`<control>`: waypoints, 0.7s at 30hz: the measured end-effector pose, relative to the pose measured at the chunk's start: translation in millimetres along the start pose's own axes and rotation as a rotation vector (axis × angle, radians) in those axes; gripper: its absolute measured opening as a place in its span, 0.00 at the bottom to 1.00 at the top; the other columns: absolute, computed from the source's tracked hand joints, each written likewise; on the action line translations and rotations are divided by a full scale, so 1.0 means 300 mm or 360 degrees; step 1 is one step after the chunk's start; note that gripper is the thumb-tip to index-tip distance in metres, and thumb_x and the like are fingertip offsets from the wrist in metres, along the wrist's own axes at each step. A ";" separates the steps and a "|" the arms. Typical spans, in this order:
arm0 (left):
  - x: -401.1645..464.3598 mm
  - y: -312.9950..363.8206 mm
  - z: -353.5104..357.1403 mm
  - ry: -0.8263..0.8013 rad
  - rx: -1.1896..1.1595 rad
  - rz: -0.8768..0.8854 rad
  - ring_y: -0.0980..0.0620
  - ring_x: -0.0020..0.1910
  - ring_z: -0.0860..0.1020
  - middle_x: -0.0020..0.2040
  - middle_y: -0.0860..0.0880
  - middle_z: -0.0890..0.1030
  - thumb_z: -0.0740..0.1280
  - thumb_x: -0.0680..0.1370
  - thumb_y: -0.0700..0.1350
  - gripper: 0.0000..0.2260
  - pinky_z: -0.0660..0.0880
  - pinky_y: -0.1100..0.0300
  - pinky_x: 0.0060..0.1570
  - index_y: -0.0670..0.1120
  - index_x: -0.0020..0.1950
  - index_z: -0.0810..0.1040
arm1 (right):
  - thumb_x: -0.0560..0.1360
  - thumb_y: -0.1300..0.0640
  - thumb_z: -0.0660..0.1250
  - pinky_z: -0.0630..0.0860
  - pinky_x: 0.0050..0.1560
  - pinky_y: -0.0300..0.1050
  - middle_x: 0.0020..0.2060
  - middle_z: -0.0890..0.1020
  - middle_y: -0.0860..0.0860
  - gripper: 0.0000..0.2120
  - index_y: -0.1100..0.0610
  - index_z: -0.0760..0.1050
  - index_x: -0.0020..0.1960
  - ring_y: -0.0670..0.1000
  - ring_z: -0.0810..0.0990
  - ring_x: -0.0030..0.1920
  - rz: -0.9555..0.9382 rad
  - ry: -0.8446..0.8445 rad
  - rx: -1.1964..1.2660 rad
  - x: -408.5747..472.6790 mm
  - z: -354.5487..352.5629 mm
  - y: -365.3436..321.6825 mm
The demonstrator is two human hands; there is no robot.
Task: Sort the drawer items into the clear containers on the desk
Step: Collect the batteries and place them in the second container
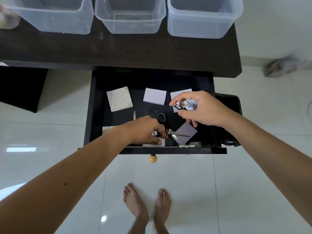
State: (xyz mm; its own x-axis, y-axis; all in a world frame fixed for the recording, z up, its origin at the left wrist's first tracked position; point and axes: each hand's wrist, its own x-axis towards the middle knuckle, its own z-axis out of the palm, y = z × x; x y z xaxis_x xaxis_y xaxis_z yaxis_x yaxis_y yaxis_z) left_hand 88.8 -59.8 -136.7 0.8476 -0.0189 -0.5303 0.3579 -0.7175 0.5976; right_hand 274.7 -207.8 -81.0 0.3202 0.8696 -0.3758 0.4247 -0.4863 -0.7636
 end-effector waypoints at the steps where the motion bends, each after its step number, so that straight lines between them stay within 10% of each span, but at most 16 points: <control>1: 0.003 -0.006 0.006 0.0022 0.0038 -0.0026 0.53 0.63 0.77 0.61 0.56 0.82 0.74 0.80 0.50 0.14 0.74 0.54 0.64 0.58 0.65 0.84 | 0.79 0.63 0.73 0.81 0.33 0.41 0.33 0.84 0.42 0.16 0.43 0.85 0.57 0.45 0.80 0.25 0.0002 0.0004 0.0011 -0.007 0.000 0.006; 5: 0.017 -0.033 0.034 0.0184 -0.0014 -0.0075 0.52 0.62 0.78 0.59 0.55 0.81 0.75 0.79 0.50 0.17 0.76 0.52 0.64 0.62 0.67 0.82 | 0.78 0.63 0.73 0.71 0.28 0.29 0.31 0.83 0.37 0.15 0.44 0.85 0.58 0.45 0.81 0.27 0.0024 0.0003 0.0067 -0.012 0.002 0.019; 21: 0.089 -0.036 0.013 0.0313 0.0292 -0.0031 0.49 0.62 0.77 0.59 0.53 0.79 0.70 0.81 0.56 0.12 0.76 0.46 0.61 0.64 0.65 0.81 | 0.74 0.58 0.78 0.82 0.40 0.46 0.45 0.86 0.49 0.15 0.40 0.85 0.53 0.59 0.86 0.42 -0.0044 -0.0146 0.0013 0.027 0.013 0.049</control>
State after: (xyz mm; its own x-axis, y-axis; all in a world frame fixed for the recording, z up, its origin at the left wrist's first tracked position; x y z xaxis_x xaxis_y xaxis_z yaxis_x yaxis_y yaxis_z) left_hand 106.0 -55.3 -159.7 0.9074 0.1190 -0.4030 0.3131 -0.8311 0.4597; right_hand 280.2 -207.7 -97.4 0.2293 0.8869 -0.4011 0.4251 -0.4619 -0.7784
